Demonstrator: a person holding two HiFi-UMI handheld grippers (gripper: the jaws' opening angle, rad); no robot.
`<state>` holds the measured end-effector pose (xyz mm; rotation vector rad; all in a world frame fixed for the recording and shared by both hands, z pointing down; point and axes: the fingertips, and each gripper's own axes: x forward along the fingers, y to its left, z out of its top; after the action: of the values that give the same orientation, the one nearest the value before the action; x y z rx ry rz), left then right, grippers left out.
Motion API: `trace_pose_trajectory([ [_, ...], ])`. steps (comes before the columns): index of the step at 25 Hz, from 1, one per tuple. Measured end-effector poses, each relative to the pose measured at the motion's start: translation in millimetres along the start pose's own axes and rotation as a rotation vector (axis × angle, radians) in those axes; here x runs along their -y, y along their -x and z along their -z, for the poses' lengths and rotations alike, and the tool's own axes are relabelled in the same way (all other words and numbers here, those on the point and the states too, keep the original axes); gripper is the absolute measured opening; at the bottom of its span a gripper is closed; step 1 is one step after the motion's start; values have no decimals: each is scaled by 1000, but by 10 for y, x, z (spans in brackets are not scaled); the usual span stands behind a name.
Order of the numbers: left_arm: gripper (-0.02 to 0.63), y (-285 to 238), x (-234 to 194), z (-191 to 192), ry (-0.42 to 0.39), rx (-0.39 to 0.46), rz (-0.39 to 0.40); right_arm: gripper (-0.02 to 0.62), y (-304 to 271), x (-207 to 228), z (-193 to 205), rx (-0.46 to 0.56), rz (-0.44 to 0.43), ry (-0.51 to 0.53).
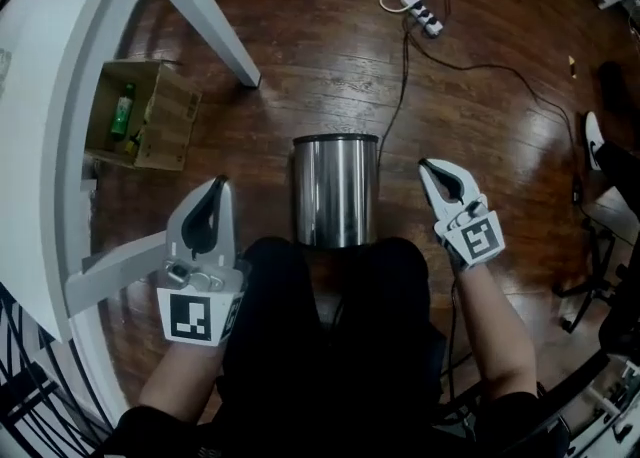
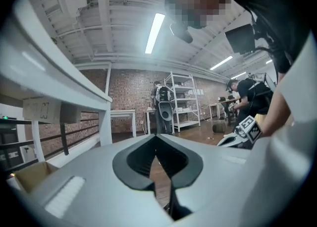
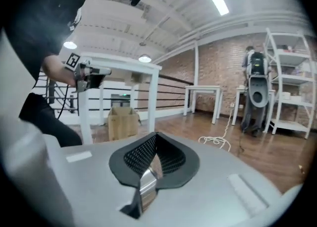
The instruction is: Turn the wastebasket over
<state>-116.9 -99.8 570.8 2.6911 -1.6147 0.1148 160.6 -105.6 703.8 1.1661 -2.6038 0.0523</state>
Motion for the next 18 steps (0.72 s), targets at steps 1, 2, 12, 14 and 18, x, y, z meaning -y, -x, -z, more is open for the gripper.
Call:
trace_pose_trajectory([
  [1, 0, 33, 11, -145, 11, -13, 3, 5, 121, 14, -244, 33, 35, -32],
  [2, 0, 57, 32, -323, 17, -17, 14, 5, 243, 20, -471, 60, 63, -67],
  [12, 0, 83, 180, -2280, -36, 56, 109, 3, 1238, 356, -2001, 10, 336, -189],
  [14, 0, 151, 89, -2616, -55, 52, 101, 5, 1294, 303, -2283, -40, 322, -155],
  [18, 0, 273, -198, -3228, -91, 50, 76, 11, 1294, 147, -2901, -97, 279, -113],
])
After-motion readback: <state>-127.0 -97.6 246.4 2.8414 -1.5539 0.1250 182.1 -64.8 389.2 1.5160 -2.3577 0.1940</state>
